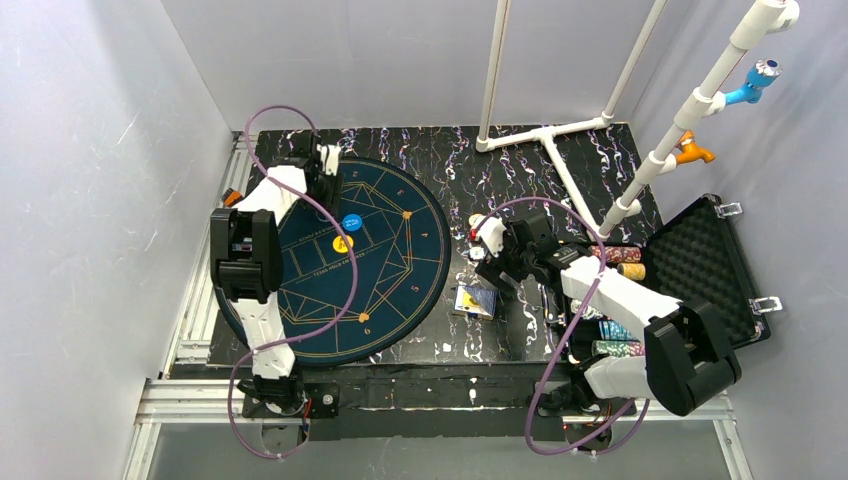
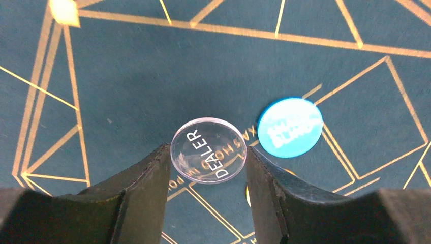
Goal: Distribute texas hold em gaming equipment
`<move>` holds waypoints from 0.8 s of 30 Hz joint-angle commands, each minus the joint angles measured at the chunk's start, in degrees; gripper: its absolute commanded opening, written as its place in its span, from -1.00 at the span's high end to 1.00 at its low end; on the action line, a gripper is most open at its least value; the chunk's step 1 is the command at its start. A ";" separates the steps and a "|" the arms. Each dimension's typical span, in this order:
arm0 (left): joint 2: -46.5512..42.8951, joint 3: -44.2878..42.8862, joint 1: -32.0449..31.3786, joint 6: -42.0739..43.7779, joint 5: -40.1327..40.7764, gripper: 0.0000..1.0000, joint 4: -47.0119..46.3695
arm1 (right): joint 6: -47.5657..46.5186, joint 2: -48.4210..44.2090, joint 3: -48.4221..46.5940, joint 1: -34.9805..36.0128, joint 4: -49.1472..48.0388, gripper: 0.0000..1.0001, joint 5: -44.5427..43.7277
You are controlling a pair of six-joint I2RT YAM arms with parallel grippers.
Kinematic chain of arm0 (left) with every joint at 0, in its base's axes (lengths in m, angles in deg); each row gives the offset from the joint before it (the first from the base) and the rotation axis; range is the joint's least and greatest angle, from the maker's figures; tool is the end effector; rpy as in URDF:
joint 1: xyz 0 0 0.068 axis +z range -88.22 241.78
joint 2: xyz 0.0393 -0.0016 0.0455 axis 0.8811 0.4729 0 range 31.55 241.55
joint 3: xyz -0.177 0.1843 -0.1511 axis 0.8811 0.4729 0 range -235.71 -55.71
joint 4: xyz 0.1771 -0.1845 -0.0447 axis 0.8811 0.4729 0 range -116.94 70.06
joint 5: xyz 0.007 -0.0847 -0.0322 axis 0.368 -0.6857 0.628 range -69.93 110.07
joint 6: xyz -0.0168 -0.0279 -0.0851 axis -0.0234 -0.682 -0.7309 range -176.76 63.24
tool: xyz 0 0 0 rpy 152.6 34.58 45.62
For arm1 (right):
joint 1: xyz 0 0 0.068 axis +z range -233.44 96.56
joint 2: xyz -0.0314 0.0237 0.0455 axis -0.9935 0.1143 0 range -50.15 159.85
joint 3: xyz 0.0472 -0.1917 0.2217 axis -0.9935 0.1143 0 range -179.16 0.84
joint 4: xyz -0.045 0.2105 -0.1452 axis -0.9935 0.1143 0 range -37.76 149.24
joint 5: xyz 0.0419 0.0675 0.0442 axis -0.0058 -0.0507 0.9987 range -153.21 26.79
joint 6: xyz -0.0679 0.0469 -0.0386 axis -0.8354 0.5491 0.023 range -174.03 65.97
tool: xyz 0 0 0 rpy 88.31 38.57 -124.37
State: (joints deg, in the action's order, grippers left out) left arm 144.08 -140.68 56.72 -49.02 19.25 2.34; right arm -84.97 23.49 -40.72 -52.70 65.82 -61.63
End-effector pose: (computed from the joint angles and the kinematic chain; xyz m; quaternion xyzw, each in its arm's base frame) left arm 0.4571 -0.0416 0.1907 0.1089 0.9522 -0.0002 0.2855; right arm 0.2440 0.1476 0.2010 -0.4792 0.7924 0.0122 0.3773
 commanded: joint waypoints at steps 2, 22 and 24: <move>2.91 -8.50 1.14 1.69 -2.10 0.43 2.04 | -0.97 0.52 -1.88 -0.50 -0.11 -1.00 -0.70; 19.20 -32.67 2.18 -0.57 -11.04 0.38 6.76 | -1.13 0.63 -1.68 -1.87 -0.12 -1.00 -0.22; 19.91 -33.16 1.25 -0.37 -10.47 0.38 6.76 | -1.13 0.54 -1.64 -1.91 -0.05 -1.00 -0.27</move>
State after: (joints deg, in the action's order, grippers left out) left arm 162.70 -171.34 61.07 -50.28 9.68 7.94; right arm -85.75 24.19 -40.72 -54.23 65.82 -61.94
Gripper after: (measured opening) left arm 0.497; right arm 0.997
